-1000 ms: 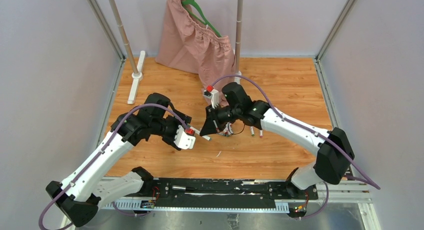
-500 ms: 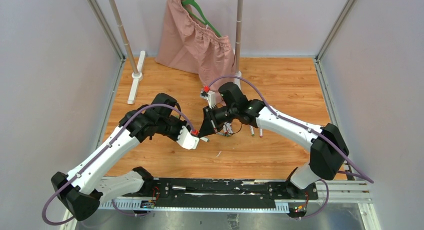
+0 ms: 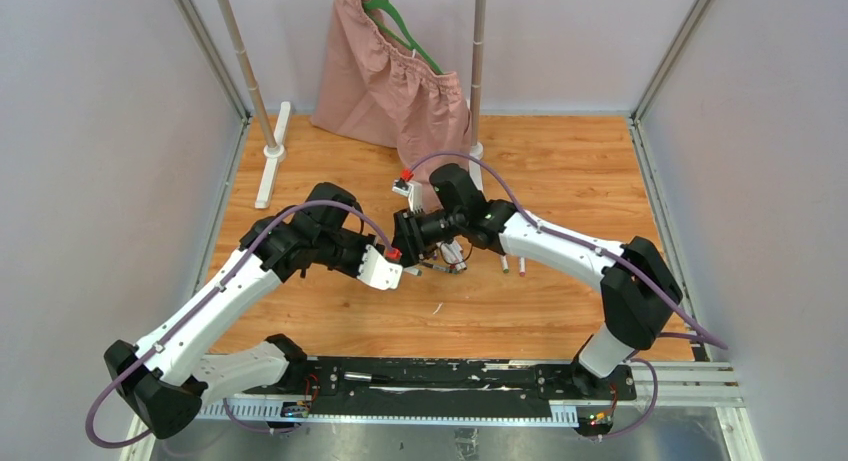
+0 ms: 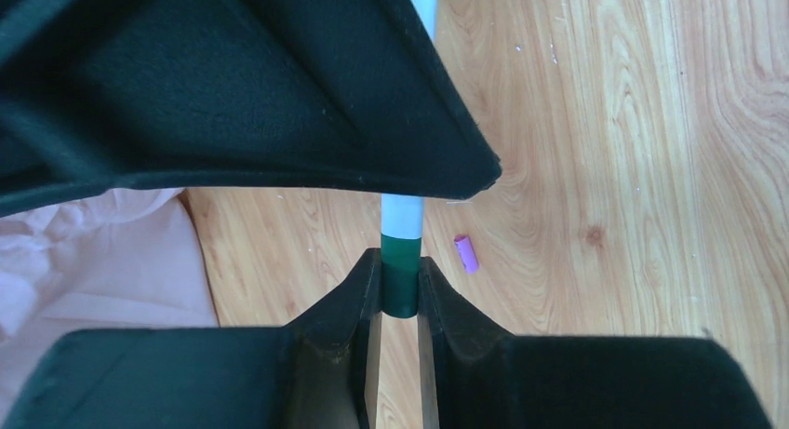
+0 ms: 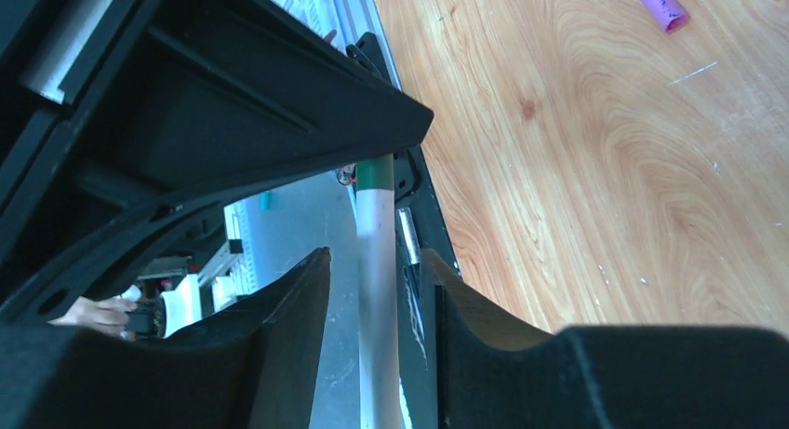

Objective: Open the pen caps

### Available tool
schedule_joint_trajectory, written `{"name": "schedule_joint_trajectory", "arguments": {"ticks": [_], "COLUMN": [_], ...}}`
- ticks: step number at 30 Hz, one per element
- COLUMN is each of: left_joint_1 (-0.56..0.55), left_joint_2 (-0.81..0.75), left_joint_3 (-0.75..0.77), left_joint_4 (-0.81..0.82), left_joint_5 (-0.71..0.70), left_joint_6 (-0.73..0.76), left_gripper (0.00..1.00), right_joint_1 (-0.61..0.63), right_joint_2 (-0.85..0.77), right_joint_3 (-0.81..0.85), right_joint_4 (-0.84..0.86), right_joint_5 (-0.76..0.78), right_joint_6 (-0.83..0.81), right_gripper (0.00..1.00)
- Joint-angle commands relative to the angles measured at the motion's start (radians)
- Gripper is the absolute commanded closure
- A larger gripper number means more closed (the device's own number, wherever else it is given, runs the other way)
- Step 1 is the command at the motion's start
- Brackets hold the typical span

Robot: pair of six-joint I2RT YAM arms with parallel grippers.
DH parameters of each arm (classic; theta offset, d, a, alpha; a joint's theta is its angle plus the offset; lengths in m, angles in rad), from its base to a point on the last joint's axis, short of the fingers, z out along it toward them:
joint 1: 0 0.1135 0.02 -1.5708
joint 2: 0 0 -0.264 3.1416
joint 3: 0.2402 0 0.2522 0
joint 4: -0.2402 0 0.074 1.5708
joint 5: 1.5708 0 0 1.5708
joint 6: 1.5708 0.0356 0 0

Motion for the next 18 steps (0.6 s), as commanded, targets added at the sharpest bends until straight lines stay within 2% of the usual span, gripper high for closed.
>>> {"name": "schedule_joint_trajectory", "arguments": {"ticks": [1,3,6,10,18], "left_joint_1": [-0.008,-0.009,-0.008,-0.003,0.114], "left_joint_2": [-0.002,0.0,0.013,0.036,0.071], "left_joint_3": [0.026,0.025,0.008,-0.043,-0.132], "left_joint_4": [0.015,0.015,0.02,0.055,0.167], "left_joint_5": [-0.024,-0.042,-0.104,-0.232,-0.295], "left_joint_6": [-0.046,-0.047,-0.039,-0.03,0.029], "left_gripper": [1.0,1.0,1.0,1.0,1.0], "right_joint_1": [0.01,0.01,0.003,-0.031,-0.108], "right_joint_2": [0.025,0.024,0.009,-0.052,-0.169], "right_joint_3": [-0.003,-0.006,-0.011,-0.073,-0.21], "right_joint_4": [0.098,0.095,0.037,-0.023,-0.128], "right_joint_5": [-0.037,-0.036,-0.022,-0.009,-0.022], "right_joint_6": [0.07,0.072,0.052,0.019,-0.055], "right_gripper": [0.62,0.75,1.0,1.0,1.0]}}
